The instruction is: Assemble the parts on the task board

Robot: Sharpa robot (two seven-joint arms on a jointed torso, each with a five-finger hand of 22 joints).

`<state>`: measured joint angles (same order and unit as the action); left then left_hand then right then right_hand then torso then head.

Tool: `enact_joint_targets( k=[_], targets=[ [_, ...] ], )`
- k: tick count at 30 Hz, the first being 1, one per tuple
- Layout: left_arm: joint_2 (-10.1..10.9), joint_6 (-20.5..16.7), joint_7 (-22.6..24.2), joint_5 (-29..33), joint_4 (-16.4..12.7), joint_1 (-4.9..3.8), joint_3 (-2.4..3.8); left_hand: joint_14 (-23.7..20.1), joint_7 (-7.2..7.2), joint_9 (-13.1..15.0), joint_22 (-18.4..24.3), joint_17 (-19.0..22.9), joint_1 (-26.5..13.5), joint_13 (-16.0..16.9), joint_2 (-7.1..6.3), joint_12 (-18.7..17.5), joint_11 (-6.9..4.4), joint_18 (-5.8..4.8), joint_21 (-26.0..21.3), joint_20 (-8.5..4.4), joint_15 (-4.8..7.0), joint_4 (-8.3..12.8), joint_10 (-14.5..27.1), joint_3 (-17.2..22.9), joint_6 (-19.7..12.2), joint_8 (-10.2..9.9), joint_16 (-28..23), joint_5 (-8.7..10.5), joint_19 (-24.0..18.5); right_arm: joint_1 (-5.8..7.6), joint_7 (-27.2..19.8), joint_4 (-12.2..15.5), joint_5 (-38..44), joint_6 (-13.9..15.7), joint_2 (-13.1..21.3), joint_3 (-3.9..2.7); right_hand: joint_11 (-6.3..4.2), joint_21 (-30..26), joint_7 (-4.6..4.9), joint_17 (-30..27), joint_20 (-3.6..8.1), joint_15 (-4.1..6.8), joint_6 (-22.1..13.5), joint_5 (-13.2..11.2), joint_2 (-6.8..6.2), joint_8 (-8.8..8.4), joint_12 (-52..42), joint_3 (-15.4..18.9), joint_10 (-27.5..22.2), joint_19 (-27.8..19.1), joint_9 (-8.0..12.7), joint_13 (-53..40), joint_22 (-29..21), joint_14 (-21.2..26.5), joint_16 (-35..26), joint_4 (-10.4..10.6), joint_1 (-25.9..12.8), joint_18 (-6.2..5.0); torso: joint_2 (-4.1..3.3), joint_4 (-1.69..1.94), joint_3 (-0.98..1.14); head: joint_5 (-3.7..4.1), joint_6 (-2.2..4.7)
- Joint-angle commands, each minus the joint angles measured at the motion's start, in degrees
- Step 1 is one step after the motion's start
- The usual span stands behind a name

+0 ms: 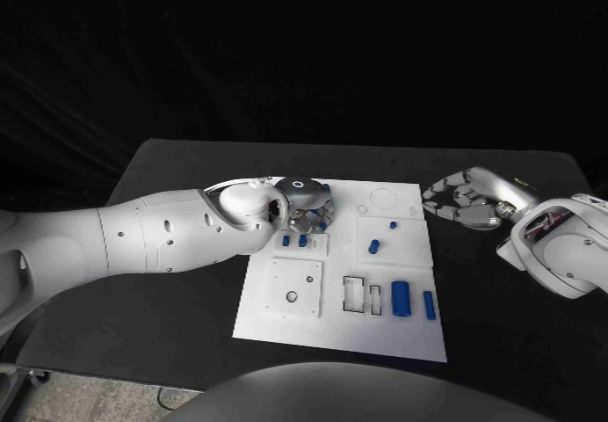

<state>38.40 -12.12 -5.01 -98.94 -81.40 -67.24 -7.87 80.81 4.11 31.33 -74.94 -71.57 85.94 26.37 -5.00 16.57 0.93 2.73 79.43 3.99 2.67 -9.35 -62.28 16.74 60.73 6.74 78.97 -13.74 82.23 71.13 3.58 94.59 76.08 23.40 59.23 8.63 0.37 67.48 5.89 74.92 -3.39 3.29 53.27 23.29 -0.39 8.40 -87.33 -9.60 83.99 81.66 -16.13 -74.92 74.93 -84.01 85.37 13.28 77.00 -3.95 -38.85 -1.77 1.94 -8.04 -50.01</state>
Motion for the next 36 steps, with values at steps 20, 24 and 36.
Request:
enact_joint_targets(
  k=[20, 24, 36],
  targets=[
    [6.0, -2.2, 1.5, 2.9, -3.3, -1.40, 1.11, -0.2, 0.40, -1.6, -11.5, 2.5, -0.1, -5.9, 0.35, -6.4, 0.42, -0.02, -0.3, -0.05, -0.10, 1.3, -2.9, 1.8, 0.9, -1.0, -1.7, -1.17, 0.3, -0.08, 0.5, -0.2, 0.1, -1.0, -0.1, -0.01, 0.49, -0.4, 0.09, 11.4, 0.10, -0.38, 0.5, 0.2, -0.31, -0.22, 0.2, -0.5, 2.9, -0.4, 0.1, -12.4, 7.8, -4.7, -0.2, 0.1, 0.1, -0.89, 0.04, 0.18, 0.00, 0.39, 0.01],
    [7.3, -1.4, 1.3, 3.2, -4.3, -1.59, 1.11, -0.3, 0.39, -1.7, -11.4, 2.8, -0.2, -6.2, 0.25, -6.7, 0.42, 0.04, -0.6, -0.05, -0.11, 1.3, -3.0, 1.9, 0.9, -1.1, -1.9, -1.09, 0.1, -0.08, 0.5, -0.3, 0.0, -1.1, -0.1, -0.01, 0.48, -0.4, 0.10, 11.4, 0.09, -0.38, 0.5, 0.2, -0.31, -0.22, 0.2, -0.5, 2.9, -0.4, 0.1, -12.4, 7.7, -4.7, -0.3, 0.1, 0.1, -0.90, 0.01, 0.21, -0.03, 0.41, 0.01],
    [9.7, 0.1, 0.1, 3.4, -6.0, -1.57, 0.77, -0.6, 0.31, -2.1, -11.3, 3.2, -0.7, -7.1, -0.02, -7.5, 0.40, 0.11, -0.9, -0.04, -0.12, 1.3, -3.4, 1.8, 0.9, -1.4, -2.2, -0.34, -0.1, -0.14, 0.5, -0.3, 0.0, -1.3, 0.0, 0.00, 0.48, -0.5, 0.11, 11.3, 0.09, -0.38, 0.5, 0.2, -0.31, -0.24, 0.3, -0.5, 2.9, -0.4, 0.1, -12.3, 7.7, -4.7, -0.3, 0.1, 0.1, -0.91, -0.03, 0.19, -0.06, 0.08, 0.01]
  ],
)
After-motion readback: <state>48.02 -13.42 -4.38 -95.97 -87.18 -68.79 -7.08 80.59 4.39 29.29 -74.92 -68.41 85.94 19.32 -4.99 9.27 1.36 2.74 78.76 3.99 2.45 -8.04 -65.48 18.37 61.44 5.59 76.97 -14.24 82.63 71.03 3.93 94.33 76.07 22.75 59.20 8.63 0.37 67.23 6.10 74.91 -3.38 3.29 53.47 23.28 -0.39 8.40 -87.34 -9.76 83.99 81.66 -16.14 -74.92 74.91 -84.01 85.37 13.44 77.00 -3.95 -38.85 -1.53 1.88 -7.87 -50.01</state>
